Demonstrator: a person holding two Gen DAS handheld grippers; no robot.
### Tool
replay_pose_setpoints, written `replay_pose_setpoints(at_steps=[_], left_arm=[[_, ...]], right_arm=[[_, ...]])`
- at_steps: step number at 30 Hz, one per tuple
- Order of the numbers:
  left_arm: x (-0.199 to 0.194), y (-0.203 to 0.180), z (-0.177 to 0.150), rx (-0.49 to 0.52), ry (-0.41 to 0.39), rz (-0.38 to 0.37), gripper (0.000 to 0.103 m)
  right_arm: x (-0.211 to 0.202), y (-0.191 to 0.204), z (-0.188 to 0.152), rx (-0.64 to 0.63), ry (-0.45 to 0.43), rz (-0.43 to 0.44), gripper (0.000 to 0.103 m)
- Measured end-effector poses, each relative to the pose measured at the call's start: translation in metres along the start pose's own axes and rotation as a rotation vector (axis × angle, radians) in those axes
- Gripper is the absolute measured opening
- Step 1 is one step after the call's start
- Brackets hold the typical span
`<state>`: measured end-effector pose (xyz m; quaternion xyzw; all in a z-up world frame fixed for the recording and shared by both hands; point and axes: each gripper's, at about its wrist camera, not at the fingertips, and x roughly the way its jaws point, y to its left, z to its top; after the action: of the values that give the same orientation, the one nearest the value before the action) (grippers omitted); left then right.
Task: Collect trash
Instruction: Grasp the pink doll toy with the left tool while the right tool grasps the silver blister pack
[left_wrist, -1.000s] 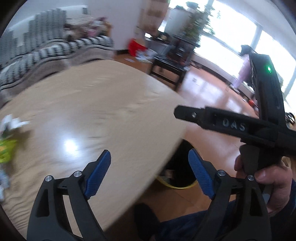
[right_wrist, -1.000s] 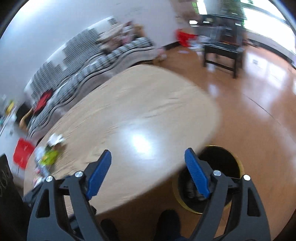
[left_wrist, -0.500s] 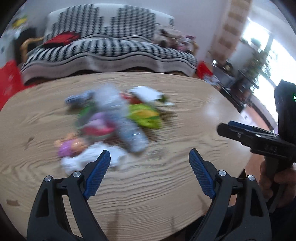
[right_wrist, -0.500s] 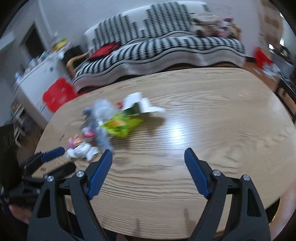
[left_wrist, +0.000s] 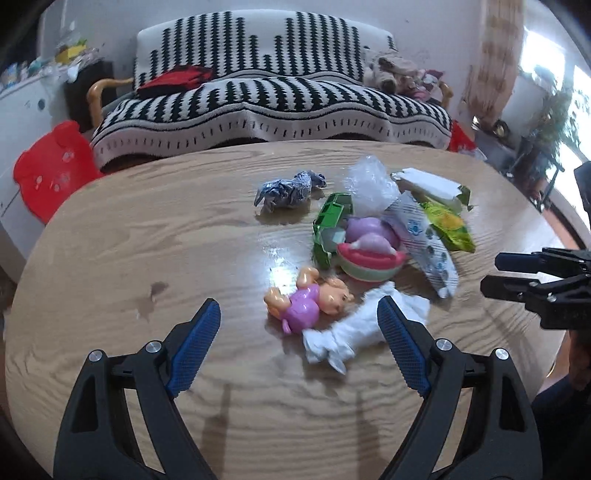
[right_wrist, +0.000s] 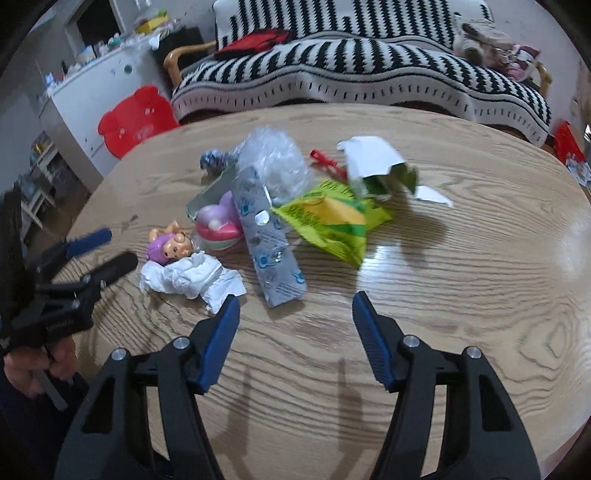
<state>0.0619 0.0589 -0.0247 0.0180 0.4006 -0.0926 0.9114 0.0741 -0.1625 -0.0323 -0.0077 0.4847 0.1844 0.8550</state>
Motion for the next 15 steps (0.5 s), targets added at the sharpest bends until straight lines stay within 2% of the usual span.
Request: replay_pose_setpoints(at_steps=[5, 9, 11, 15], left_arm=[[0.022, 0.002, 0.001, 0.152, 0.011, 0.011, 0.084], [0.040, 0.006, 0.005, 0.165, 0.028, -0.040, 0.084], [0.047, 0.004, 0.005, 0.195, 0.033, -0.021, 0.084], [0.058, 0.007, 0.003, 0.191, 0.064, -0.062, 0.084]], right_arm=[[0.023, 0.014, 0.004, -0.039, 0.033, -0.023, 0.061], [0.036, 0.020, 0.006, -0.070, 0.046, -0.052, 0.061], [0.043, 0.021, 0.009, -0.076, 0.054, -0.060, 0.061], [0.055, 0.023, 0.012, -0.095, 0.065, -0.070, 0.061]])
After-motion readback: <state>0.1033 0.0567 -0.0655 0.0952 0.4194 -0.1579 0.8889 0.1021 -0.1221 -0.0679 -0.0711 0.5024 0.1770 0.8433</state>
